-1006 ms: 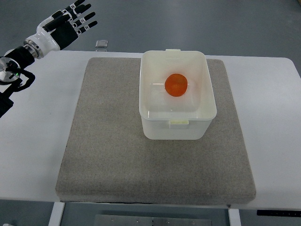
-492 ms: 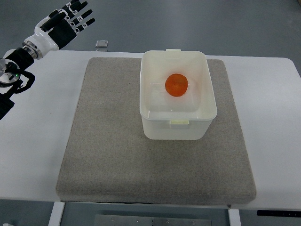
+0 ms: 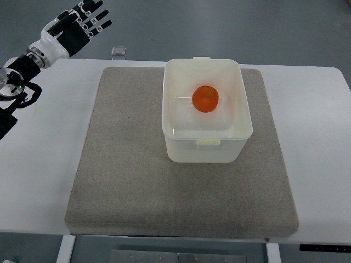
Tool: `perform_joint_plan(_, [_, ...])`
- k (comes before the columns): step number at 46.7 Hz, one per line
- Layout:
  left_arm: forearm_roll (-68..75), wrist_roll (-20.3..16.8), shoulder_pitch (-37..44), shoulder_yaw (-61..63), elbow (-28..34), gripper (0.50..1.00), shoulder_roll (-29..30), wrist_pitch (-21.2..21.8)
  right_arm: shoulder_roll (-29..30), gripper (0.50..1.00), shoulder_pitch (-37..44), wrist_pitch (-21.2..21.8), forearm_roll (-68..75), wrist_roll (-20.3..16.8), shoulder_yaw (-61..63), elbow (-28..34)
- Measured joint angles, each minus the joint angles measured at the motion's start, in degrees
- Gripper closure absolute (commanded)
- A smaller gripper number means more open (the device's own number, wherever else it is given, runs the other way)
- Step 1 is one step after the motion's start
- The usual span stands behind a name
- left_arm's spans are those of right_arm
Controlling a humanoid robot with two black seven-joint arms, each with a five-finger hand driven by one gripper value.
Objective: Put orange in box with left hand
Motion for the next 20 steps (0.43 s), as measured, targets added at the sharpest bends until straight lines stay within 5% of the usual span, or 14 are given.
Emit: perform_joint_plan(20, [0.0,0.0,-0.1,0.2,-0.1,0.506,-1.1,0.0,0.0,0.574,0.0,0.1,0.1,-0.1,0.1,0.5])
